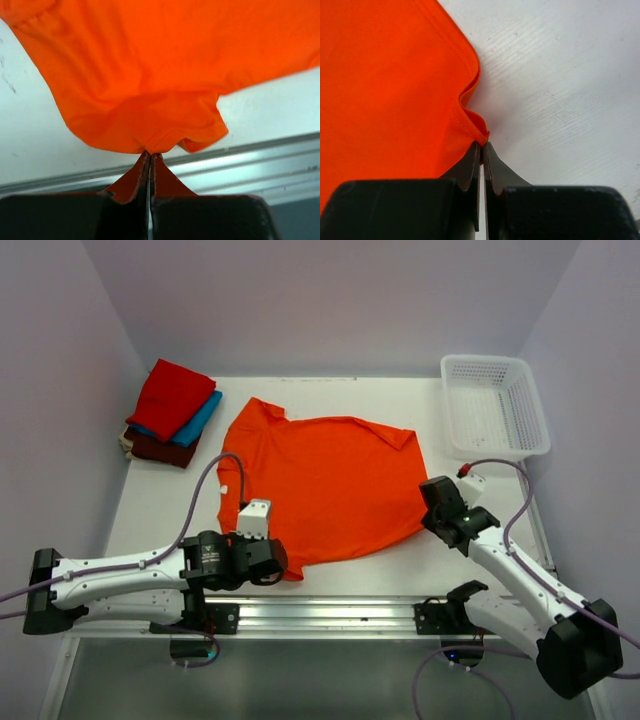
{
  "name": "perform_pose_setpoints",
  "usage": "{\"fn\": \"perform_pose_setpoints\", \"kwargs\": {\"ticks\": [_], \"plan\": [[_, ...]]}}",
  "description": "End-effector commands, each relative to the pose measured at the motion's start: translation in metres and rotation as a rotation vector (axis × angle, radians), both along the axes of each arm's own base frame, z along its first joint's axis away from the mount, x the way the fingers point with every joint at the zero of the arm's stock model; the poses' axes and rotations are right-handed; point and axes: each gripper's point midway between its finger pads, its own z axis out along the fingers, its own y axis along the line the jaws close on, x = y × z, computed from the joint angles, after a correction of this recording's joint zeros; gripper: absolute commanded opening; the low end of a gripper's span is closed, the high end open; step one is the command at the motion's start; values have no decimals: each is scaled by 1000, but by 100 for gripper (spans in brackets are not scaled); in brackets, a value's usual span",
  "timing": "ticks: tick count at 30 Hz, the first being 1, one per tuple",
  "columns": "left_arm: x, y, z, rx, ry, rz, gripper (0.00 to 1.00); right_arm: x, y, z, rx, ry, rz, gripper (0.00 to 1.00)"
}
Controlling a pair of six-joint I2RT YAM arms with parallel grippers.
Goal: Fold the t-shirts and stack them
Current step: Grap the side of the flattened tshirt closest away from the robot with both arms, then fold the flattened tshirt in 1/3 of the way
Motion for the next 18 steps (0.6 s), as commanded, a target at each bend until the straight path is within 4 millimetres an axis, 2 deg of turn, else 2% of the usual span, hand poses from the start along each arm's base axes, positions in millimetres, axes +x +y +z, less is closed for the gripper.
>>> {"fn": "perform_pose_setpoints", "kwargs": {"ticks": [1, 2, 4, 5, 10, 14, 18], "plan": [[38, -1, 8, -48, -151, 107, 0, 27, 2, 17, -59, -51, 25, 0], [52, -5, 12, -90, -179, 130, 0, 30, 2, 19, -67, -54, 29, 0], [64, -5, 15, -124, -224, 170, 0, 38, 3, 21, -76, -69, 28, 0], [73, 2, 20, -119, -263, 211, 0, 41, 2, 23, -91, -78, 29, 0], [98, 13, 28, -74, -316, 265, 0, 60, -3, 28, -130, -88, 22, 0], [115, 29, 19, -6, -302, 298, 0, 75, -7, 20, -143, -61, 13, 0], [128, 33, 10, 26, -304, 312, 0, 91, -9, 19, -145, -57, 5, 0]]}}
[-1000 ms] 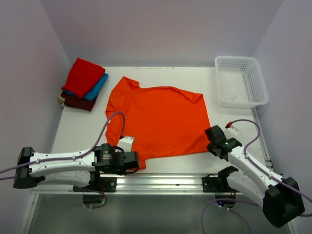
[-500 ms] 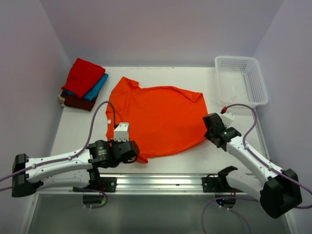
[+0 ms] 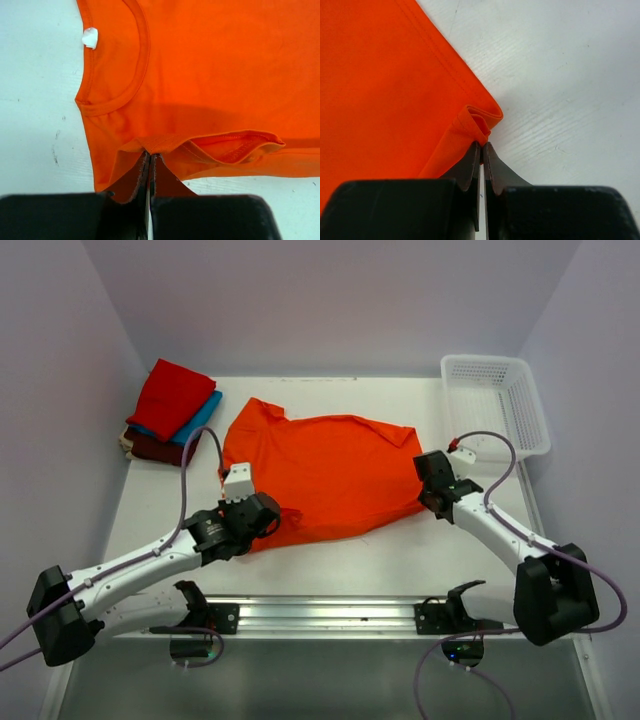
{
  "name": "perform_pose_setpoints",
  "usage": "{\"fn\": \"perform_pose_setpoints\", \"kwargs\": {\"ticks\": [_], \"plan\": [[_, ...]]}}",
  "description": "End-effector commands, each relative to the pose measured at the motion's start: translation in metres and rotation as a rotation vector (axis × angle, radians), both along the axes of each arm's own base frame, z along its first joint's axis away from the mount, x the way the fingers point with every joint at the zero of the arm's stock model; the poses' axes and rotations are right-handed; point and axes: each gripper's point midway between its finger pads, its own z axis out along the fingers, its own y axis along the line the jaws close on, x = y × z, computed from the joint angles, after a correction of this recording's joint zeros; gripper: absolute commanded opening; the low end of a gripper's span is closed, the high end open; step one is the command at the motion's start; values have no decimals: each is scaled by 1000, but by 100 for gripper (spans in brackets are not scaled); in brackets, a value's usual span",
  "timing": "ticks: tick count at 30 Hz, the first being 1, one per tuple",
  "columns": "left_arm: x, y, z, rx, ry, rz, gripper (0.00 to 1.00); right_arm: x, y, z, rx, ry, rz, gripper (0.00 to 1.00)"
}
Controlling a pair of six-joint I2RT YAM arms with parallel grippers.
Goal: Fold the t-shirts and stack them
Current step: Fold the flattened tshirt in 1/3 of the way
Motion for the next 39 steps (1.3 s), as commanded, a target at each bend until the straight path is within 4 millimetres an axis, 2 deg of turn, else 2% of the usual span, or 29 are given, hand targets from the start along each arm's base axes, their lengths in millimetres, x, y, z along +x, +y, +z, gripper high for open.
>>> {"fn": "perform_pose_setpoints", "kwargs": {"ticks": [1, 10, 16, 19, 26, 39], "plan": [[23, -1, 5, 16, -68, 9, 0, 30, -3, 18, -21, -76, -6, 0], [43, 15, -3, 79, -47, 50, 0, 55, 0, -1, -5, -22, 3, 0], [50, 24, 10, 98, -79, 72, 0, 63, 2, 11, 7, -55, 8, 0], [56, 25, 10, 103, -79, 70, 0, 69, 3, 16, 6, -63, 9, 0], [70, 20, -2, 115, -59, 38, 0, 78, 4, 10, 4, -40, 4, 0], [97, 19, -3, 137, -63, 28, 0, 93, -1, 2, -4, -25, -20, 0]]}}
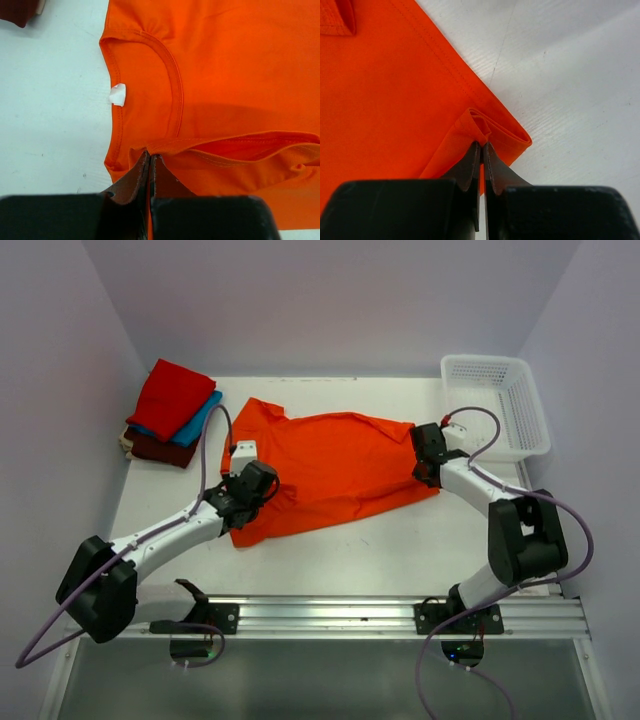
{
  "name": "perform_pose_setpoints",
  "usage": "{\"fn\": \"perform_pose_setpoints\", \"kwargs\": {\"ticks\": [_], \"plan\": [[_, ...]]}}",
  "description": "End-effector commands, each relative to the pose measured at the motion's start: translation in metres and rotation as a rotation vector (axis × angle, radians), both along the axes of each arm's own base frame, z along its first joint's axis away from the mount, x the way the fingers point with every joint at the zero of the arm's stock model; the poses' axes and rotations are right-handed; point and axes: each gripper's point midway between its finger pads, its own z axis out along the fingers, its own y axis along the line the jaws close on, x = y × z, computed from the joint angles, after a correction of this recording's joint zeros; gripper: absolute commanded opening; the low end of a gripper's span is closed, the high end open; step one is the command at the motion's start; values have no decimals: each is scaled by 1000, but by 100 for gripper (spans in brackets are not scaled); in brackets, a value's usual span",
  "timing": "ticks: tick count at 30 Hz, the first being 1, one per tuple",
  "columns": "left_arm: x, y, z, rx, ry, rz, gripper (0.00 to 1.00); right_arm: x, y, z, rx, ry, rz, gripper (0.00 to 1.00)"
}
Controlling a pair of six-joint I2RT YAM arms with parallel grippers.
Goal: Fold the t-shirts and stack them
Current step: Fold the flattened tshirt in 1/3 of the way
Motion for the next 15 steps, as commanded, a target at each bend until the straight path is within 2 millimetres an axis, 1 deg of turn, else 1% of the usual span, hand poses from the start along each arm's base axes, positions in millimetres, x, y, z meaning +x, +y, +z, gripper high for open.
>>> {"fn": "perform_pose_setpoints", "kwargs": {"ticks": [1, 2, 4, 5, 6, 7, 8, 9, 10, 11, 12, 13, 14, 15], "plan": [[27, -6, 22, -27, -84, -2, 0, 22, -2, 14, -1, -63, -19, 0], [28, -7, 21, -28, -79, -5, 0, 22, -2, 10, -4, -54, -19, 0], [34, -5, 22, -29, -88, -3, 0, 27, -2, 11, 0, -61, -22, 0], [36, -6, 19, -27, -80, -6, 0, 28, -1, 9, 0, -57, -22, 0], [39, -6, 21, -35, -84, -2, 0, 33, 0, 12, 8, -73, -21, 0], [42, -4, 21, -35, -85, 6, 0, 35, 0, 12, 7, -77, -18, 3], [43, -3, 19, -31, -84, 12, 3, 38, 0, 14, 7, -85, -14, 16], [44, -2, 20, -31, -85, 19, 23, 43, 4, 18, 19, -115, 0, 48], [45, 0, 22, -30, -90, 32, 46, 45, 7, 20, 26, -122, 29, 59], [46, 2, 25, -32, -100, 55, 89, 48, 9, 25, 34, -146, 39, 72], [44, 3, 26, -32, -100, 62, 100, 44, 9, 32, 35, -167, 57, 83], [43, 3, 28, -43, -105, 67, 100, 43, 10, 36, 41, -187, 66, 89], [42, 2, 36, -66, -123, 62, 100, 43, 11, 42, 50, -216, 72, 95], [40, 1, 38, -80, -125, 56, 100, 36, 9, 48, 49, -234, 80, 98]]}}
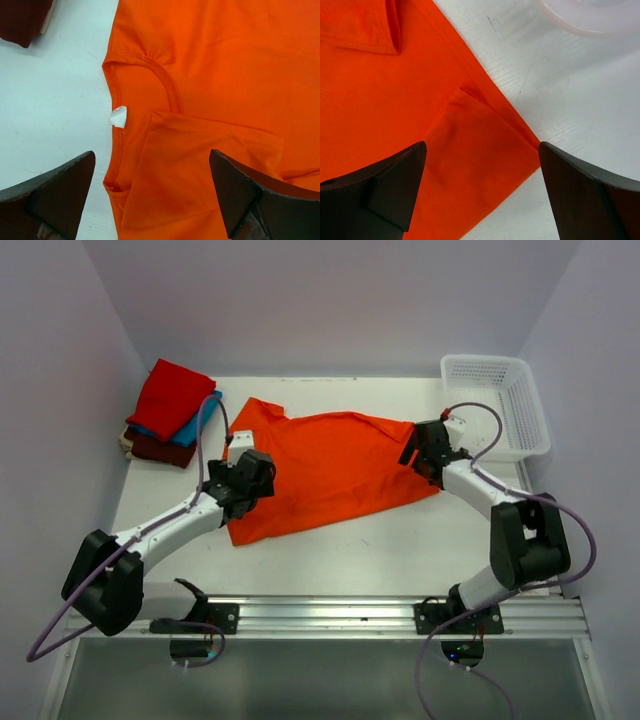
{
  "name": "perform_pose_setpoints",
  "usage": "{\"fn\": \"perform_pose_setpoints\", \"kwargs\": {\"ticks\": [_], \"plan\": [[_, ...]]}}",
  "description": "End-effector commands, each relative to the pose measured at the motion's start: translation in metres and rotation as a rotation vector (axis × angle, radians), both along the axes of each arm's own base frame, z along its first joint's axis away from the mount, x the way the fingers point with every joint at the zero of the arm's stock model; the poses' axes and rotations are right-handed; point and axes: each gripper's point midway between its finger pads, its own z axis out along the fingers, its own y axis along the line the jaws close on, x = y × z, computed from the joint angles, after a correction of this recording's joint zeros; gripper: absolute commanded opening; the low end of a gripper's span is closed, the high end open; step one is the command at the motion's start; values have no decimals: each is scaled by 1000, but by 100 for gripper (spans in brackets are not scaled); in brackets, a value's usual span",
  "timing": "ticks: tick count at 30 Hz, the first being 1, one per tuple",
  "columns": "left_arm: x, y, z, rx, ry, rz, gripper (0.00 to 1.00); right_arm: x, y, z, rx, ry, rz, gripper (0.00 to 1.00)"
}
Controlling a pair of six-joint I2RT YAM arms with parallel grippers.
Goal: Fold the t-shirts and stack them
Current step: Fold the flattened tshirt in 1/3 of the way
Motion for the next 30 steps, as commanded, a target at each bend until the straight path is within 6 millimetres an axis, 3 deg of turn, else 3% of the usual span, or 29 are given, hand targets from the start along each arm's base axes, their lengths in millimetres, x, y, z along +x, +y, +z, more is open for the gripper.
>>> {"fn": "perform_pose_setpoints", "kwargs": {"ticks": [1, 4, 7, 9, 10, 11, 12, 16, 17, 24, 29, 30], "plan": [[10, -9, 34, -101, -103, 13, 100, 7, 3, 45, 31, -169, 38, 99], [3, -19, 43, -179, -126, -27, 100, -3, 2, 47, 34, -179, 48, 98], [-9, -33, 36, -242, -107, -80, 100, -10, 1, 38, 33, -151, 53, 94], [-16, -43, 20, -286, -80, -124, 100, -11, 6, 31, 49, -127, 76, 74], [-18, -46, 13, -298, -66, -137, 100, -10, 7, 28, 55, -123, 81, 47], [-21, -52, 5, -319, -41, -159, 98, -12, 7, 19, 52, -93, 80, 0], [-22, -56, -2, -336, -35, -172, 95, -10, 7, 18, 51, -87, 66, 0], [-22, -73, -25, -384, 5, -228, 61, -4, 11, 1, 49, -21, 75, 0], [-21, -74, -34, -373, 28, -224, 57, -2, 13, -1, 55, -18, 81, 0], [-2, -70, -50, -292, -4, -208, 48, 5, 22, -33, 70, 45, 111, 0], [-13, -66, -63, -273, 64, -206, 42, -9, 20, -52, 58, 129, 111, 0], [-25, -59, -71, -245, 127, -196, 42, -13, 18, -54, 55, 151, 108, 0]]}}
